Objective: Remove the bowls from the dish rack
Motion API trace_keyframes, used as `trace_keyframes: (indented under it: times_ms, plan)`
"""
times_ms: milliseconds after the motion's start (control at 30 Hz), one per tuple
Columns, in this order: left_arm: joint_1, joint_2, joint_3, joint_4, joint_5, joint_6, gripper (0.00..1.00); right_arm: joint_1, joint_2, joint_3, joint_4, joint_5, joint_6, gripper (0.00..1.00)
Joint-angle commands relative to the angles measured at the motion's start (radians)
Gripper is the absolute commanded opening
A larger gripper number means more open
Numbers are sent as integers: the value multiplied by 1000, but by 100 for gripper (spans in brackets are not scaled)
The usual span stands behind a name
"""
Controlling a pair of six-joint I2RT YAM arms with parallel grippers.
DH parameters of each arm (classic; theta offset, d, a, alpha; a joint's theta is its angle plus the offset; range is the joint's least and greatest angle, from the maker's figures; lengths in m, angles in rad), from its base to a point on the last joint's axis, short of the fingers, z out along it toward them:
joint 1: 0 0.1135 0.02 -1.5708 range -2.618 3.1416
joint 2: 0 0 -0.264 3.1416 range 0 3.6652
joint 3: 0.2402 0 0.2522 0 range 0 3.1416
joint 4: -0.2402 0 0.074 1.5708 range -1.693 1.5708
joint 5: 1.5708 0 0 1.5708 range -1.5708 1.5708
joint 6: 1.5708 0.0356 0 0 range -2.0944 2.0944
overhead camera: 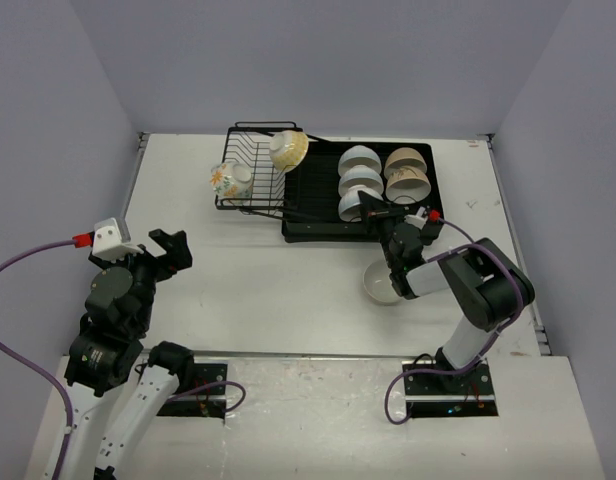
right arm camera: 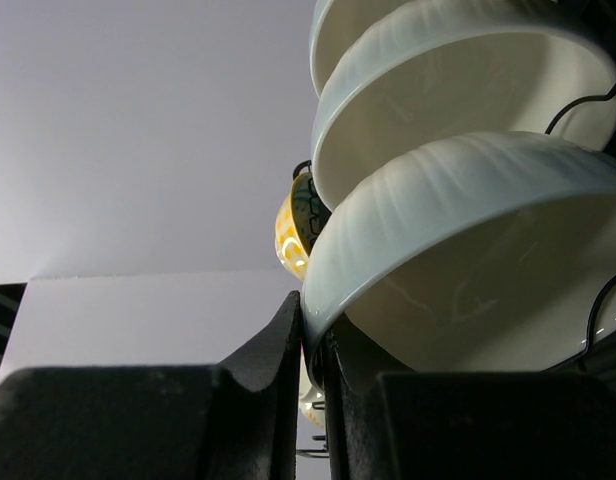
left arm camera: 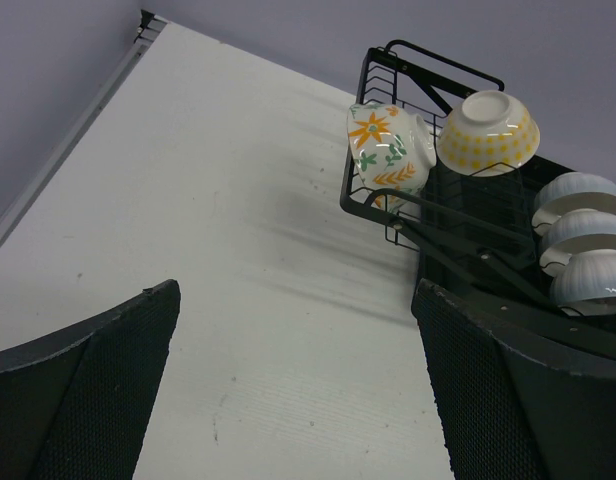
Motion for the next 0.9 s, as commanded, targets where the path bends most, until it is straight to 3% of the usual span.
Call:
trace_keyframes:
  times_ms: [0,867]
  plan:
    - [-5,3,-5,33,-1,15,100,-1,-85,8,383,-6,1,0]
    - [-6,4,-7,36,4,15,100,-33,-163,35,385,-90,-25,0]
